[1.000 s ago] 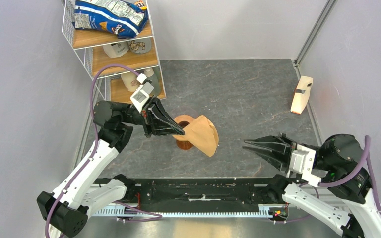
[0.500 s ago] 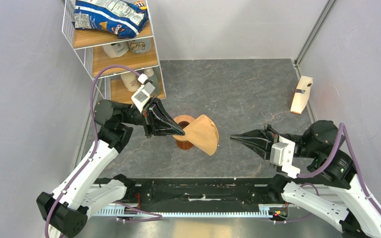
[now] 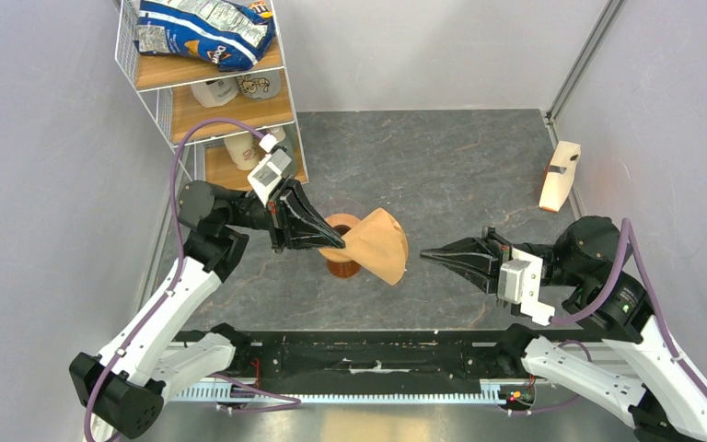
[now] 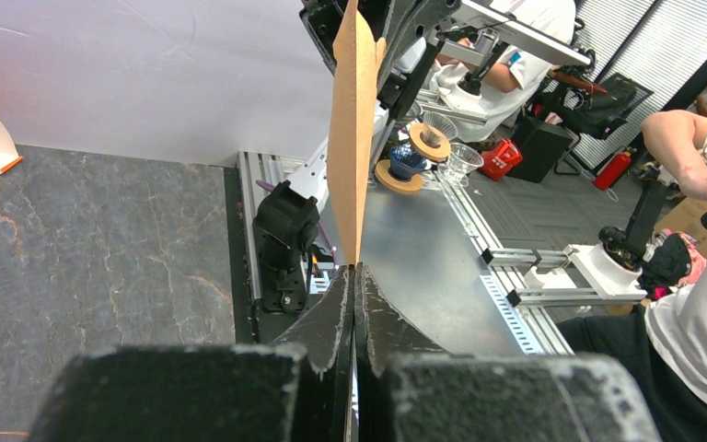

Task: Place the coffee filter in the dripper

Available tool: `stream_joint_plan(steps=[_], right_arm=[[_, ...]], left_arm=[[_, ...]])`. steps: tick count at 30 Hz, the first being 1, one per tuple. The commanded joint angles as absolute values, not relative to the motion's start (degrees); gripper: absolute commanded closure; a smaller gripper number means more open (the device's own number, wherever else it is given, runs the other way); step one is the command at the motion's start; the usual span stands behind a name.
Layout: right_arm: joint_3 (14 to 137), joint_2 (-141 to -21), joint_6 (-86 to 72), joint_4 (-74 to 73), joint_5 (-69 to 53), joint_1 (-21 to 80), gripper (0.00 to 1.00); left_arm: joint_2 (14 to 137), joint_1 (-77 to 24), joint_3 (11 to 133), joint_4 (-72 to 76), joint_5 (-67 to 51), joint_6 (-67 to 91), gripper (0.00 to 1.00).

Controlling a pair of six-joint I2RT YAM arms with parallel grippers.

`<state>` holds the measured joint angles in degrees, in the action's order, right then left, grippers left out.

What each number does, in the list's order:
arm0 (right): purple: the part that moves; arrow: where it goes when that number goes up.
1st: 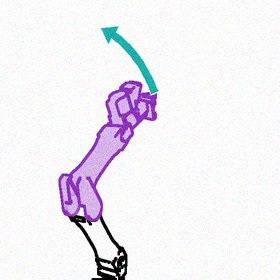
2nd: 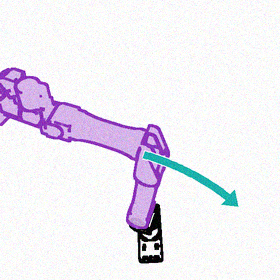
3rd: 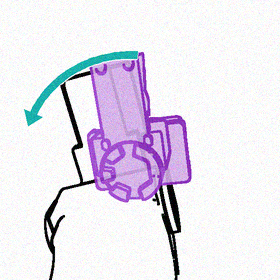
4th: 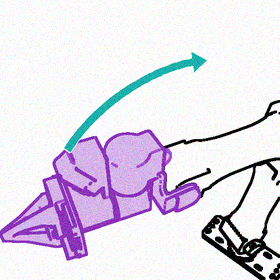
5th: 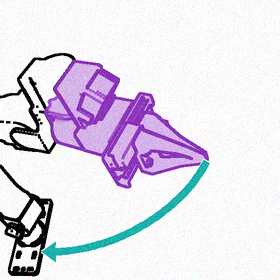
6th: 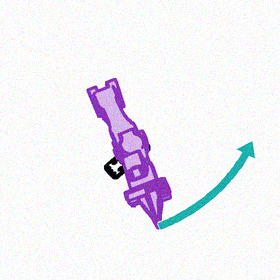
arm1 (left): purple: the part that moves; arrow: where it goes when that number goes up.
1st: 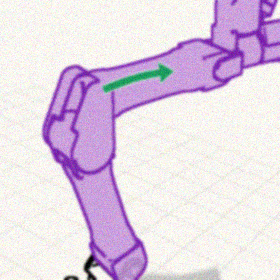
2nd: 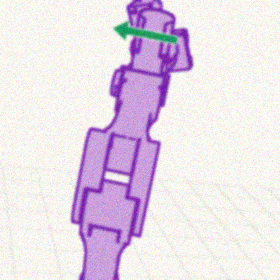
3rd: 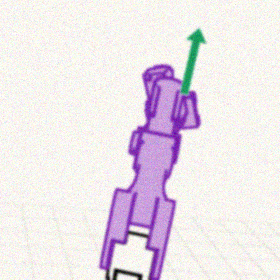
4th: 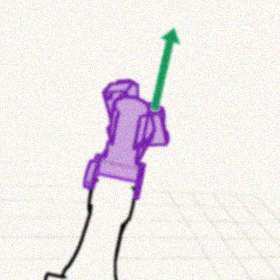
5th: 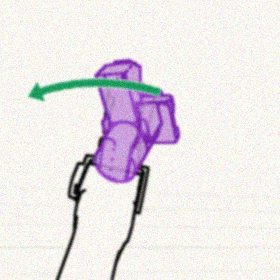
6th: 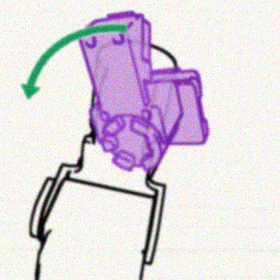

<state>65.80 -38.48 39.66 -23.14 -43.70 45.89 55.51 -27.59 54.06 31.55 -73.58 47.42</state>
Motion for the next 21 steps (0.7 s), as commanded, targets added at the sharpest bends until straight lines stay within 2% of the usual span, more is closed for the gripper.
stream_joint_plan(steps=[1,21], right_arm=[[67.93,-39.55,39.54,-20.88,-44.65,46.05,1.00],[68.13,-43.49,41.03,-20.12,-42.65,47.45,1.00]], left_arm=[[55.83,-28.19,56.94,31.10,-73.04,45.18,0.98],[56.71,-29.17,57.13,28.16,-70.48,44.48,0.98]])
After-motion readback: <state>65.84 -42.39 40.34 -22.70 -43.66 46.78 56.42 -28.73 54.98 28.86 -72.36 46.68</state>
